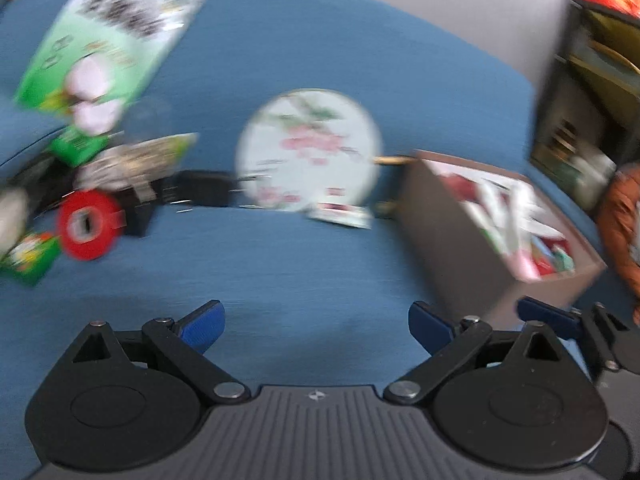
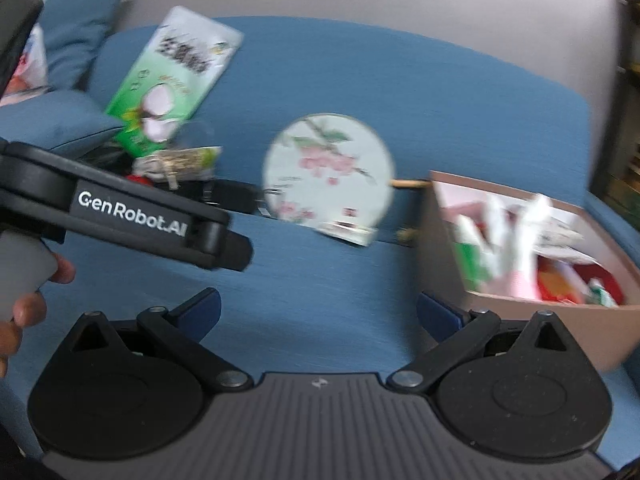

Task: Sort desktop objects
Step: 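Move both tools back to the red tape roll, then close both tools on the red tape roll and lift it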

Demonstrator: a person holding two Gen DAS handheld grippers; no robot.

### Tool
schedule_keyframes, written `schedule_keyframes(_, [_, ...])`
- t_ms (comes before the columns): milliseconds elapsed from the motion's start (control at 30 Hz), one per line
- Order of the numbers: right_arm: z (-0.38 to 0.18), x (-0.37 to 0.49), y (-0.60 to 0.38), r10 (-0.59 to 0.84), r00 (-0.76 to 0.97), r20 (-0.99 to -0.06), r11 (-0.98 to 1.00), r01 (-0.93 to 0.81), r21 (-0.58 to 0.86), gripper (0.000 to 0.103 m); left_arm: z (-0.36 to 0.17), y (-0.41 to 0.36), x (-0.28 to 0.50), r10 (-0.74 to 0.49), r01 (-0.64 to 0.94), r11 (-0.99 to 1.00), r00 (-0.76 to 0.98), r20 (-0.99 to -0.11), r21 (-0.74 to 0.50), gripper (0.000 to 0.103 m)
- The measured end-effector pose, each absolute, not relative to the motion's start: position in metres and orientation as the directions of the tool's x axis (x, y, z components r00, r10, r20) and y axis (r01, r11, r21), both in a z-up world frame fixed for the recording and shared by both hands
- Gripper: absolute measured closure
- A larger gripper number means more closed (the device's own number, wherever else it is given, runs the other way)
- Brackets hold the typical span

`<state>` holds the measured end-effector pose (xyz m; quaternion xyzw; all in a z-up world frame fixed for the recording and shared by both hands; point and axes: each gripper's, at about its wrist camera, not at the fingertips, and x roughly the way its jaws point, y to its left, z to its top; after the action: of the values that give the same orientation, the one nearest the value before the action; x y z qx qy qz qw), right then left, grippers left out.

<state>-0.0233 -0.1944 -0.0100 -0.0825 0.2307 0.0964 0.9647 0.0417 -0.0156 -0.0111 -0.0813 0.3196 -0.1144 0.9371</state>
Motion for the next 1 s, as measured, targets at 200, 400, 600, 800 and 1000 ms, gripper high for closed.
schedule_keyframes(200, [-0.019,0.007,-0.142,0.264,0.846,-0.463,0.929,-0.352,-0.113,0.002,-0.027,0.064,0.065,-0.109,-0.053,0.965,0.808,-0.580,-0.256,0.006])
schedule_keyframes(400, [-0.033,0.046,-0.087,0.371,0.814,-0.447,0.876,-0.467,-0.123,0.002,-0.033,0.111,0.087,0.042,-0.143,0.977,0.856,-0.515,-0.157,0.016])
schedule_keyframes(600, [-0.051,0.089,-0.043,0.429,0.781,-0.453,0.841,-0.528,-0.114,0.017,-0.053,0.137,0.119,0.028,-0.159,0.967,0.841,-0.540,-0.198,0.044])
schedule_keyframes(800, [-0.072,0.124,-0.021,0.433,0.768,-0.472,0.842,-0.531,-0.092,0.030,-0.061,0.133,0.144,0.037,-0.135,0.979,0.856,-0.516,-0.153,0.042])
schedule_keyframes(1000, [-0.074,0.155,-0.002,0.490,0.734,-0.471,0.825,-0.564,-0.021,0.042,-0.061,0.146,0.153,0.011,-0.109,0.979,0.875,-0.484,-0.174,0.036])
